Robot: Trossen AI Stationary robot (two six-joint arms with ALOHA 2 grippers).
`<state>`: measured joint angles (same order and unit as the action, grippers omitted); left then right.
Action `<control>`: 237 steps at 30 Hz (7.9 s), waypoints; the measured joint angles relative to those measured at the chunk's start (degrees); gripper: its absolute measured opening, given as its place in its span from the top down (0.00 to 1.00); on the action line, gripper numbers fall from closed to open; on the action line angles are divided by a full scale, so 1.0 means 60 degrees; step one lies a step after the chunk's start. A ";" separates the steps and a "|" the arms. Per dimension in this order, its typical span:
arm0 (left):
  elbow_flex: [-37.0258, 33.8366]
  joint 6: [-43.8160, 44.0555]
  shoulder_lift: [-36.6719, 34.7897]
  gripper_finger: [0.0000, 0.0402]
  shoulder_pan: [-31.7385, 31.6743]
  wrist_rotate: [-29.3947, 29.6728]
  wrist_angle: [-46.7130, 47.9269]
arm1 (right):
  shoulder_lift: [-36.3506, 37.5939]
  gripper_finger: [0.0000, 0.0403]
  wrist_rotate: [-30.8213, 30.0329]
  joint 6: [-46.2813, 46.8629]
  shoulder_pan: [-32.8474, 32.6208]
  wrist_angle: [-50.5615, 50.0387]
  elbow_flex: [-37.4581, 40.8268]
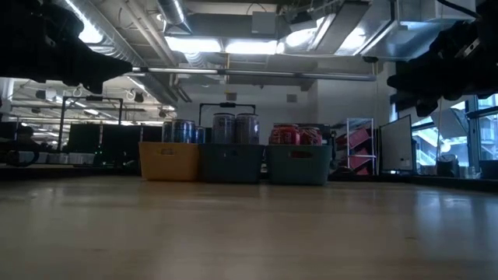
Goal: Sort soda cans
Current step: Return to Home Position
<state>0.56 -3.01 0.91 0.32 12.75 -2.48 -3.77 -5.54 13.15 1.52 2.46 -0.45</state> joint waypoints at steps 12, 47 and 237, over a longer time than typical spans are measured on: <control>0.0000 0.0000 0.0000 0.98 0.0000 0.0000 0.0000 | 0.0000 0.99 -0.0002 0.0000 0.0000 0.0004 0.0002; 0.0000 0.0000 0.0000 1.00 0.0000 0.0000 0.0004 | -0.0003 0.99 0.0000 0.0000 0.0000 0.0007 0.0004; 0.0000 0.0000 0.0002 1.00 0.0004 0.0002 0.0004 | -0.0004 0.99 0.0004 0.0000 -0.0003 0.0011 0.0004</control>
<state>0.56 -3.01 0.92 0.34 12.77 -2.46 -3.79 -5.52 13.15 1.50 2.52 -0.43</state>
